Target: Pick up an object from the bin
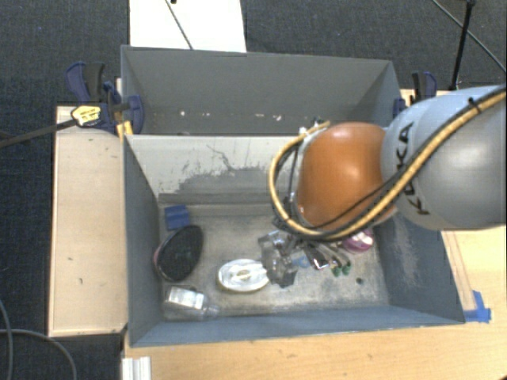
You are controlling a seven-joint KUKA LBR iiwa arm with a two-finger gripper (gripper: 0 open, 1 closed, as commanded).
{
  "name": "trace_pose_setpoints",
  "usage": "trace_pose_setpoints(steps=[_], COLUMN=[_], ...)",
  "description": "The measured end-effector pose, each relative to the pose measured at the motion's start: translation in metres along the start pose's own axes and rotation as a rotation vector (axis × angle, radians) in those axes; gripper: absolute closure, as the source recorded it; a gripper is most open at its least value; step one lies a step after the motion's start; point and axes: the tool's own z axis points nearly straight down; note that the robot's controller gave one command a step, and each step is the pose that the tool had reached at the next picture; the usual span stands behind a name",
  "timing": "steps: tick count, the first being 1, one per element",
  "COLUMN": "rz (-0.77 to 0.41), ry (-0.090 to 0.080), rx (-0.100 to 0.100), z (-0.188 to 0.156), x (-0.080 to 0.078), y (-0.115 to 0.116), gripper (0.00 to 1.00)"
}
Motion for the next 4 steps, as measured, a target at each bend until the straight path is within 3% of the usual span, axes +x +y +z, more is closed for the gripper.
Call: trace_pose_setpoints(steps=[1, 2, 3, 4], rz=[0.191, 0.421, 0.424, 0.538], ry=[-0.001, 0.007, -0.005, 0.009], rx=[-0.002, -0.004, -0.004, 0.0], z=[-0.02, 0.061, -0.074, 0.005], x=[0.006, -0.013, -0.02, -0.027], y=[0.001, 0.039, 0.038, -0.001], gripper=[1.0, 1.0, 1.0, 1.0])
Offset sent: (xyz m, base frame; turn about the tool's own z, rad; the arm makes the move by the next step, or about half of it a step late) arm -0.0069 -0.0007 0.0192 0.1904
